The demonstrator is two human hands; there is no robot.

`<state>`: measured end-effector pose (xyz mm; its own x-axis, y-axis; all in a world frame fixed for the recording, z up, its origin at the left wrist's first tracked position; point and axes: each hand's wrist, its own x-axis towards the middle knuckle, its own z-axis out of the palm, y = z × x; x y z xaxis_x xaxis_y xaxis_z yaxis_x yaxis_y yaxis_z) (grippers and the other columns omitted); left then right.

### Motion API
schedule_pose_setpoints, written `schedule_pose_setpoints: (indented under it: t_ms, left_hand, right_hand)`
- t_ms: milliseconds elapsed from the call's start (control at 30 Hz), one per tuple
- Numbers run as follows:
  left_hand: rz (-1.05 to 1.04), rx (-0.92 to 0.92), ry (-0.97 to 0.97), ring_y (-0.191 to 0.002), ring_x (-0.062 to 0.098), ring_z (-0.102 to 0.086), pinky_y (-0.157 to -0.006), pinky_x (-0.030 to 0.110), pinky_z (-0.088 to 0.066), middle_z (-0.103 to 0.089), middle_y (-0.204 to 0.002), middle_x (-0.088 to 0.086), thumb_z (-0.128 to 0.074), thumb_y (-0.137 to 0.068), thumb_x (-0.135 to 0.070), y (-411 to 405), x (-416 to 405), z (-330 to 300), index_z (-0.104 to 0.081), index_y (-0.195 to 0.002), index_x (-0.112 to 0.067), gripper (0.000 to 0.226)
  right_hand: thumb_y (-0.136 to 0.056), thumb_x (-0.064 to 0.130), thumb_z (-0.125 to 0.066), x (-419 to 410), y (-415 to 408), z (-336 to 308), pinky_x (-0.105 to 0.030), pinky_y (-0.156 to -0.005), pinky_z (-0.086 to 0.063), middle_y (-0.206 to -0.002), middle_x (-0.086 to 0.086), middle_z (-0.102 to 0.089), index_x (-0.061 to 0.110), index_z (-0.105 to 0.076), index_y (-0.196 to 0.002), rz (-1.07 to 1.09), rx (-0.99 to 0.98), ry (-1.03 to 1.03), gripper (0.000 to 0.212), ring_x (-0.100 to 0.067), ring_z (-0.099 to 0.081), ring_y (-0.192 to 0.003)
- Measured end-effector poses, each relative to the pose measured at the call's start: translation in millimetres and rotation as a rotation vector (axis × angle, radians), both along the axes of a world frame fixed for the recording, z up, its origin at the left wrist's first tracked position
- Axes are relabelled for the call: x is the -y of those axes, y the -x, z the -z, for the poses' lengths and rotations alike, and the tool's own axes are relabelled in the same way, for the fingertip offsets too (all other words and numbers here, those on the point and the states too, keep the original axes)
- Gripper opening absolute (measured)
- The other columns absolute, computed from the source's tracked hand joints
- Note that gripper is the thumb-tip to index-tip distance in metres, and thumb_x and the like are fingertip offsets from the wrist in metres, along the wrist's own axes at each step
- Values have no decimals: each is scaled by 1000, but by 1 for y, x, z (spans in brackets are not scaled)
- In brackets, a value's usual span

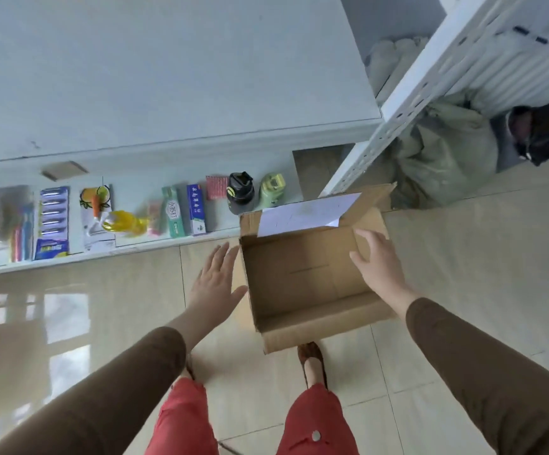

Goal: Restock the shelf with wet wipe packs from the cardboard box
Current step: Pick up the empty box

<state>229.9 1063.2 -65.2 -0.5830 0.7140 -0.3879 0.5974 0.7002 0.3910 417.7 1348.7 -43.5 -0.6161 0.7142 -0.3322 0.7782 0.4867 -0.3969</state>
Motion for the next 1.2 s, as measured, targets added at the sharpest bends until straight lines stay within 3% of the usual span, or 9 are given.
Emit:
schedule_pose_setpoints:
  t_ms: [433, 533, 633, 700, 767, 800, 867, 1067, 1200]
  left_hand:
    - [-586, 301, 151, -141, 32, -37, -111, 47, -37, -30, -158, 11, -57, -96, -38, -78, -64, 194, -2, -157, -20, 84]
    - [-688, 273, 141, -131, 36, -48, -102, 47, -43, -43, -150, 14, -54, -98, -35, -83, -67, 219, -11, -155, -18, 73]
    - [-757, 222, 139, -120, 35, -56, -94, 42, -47, -56, -137, 11, -51, -100, -35, -83, -62, 238, -31, -149, -15, 57]
    - [-774, 205, 166, -113, 32, -60, -85, 37, -49, -63, -128, 8, -51, -99, -35, -82, -52, 248, -43, -143, -16, 48]
    - [-818, 205, 197, -99, 31, -60, -74, 33, -43, -67, -117, 10, -52, -100, -28, -85, -37, 251, -54, -130, -13, 34]
    - [-841, 214, 211, -92, 31, -59, -72, 33, -42, -67, -113, 12, -52, -99, -25, -87, -25, 252, -57, -125, -14, 28]
    - [-891, 223, 235, -89, 31, -59, -73, 35, -46, -67, -112, 12, -52, -99, -23, -95, 2, 248, -56, -129, -16, 31]
    - [-1055, 303, 179, -109, 37, -61, -88, 39, -49, -65, -124, 15, -53, -100, -21, -119, 108, 204, -50, -141, -15, 42]
    - [-1109, 283, 146, -87, 31, -65, -77, 37, -53, -69, -100, 9, -51, -99, -24, -117, 198, 148, -58, -129, -18, 32]
  right_hand:
    - [-96, 32, -61, -159, -92, 192, -44, -113, -34, -163, -7, -25, 17, -8, -159, 280, 294, 311, 84, -33, -35, -145]
    - [-100, 36, -55, -166, -99, 222, -43, -111, -36, -160, -10, -33, 12, -18, -157, 316, 315, 297, 73, -35, -38, -142]
    - [-100, 34, -54, -167, -104, 244, -41, -101, -42, -143, -16, -52, 5, -45, -143, 335, 315, 263, 53, -37, -52, -130]
    - [-98, 33, -57, -164, -108, 257, -38, -82, -47, -107, -14, -67, 7, -63, -109, 313, 334, 283, 29, -36, -63, -103]
    - [-97, 27, -58, -155, -114, 265, -34, -65, -39, -74, -6, -56, 12, -55, -76, 292, 362, 302, 26, -30, -58, -75]
    - [-96, 24, -59, -148, -118, 266, -34, -65, -38, -72, -4, -54, 12, -54, -76, 297, 373, 308, 24, -28, -55, -73]
    - [-94, 22, -61, -127, -127, 268, -33, -73, -41, -87, -5, -61, 10, -64, -97, 280, 386, 312, 14, -28, -58, -83]
    - [-97, 26, -55, -40, -120, 238, -35, -79, -47, -116, -12, -69, 5, -64, -120, 242, 390, 355, 33, -32, -64, -101]
    - [-99, 32, -53, 31, -81, 198, -34, -90, -43, -130, -4, -60, 11, -53, -140, 131, 411, 367, 47, -28, -58, -116]
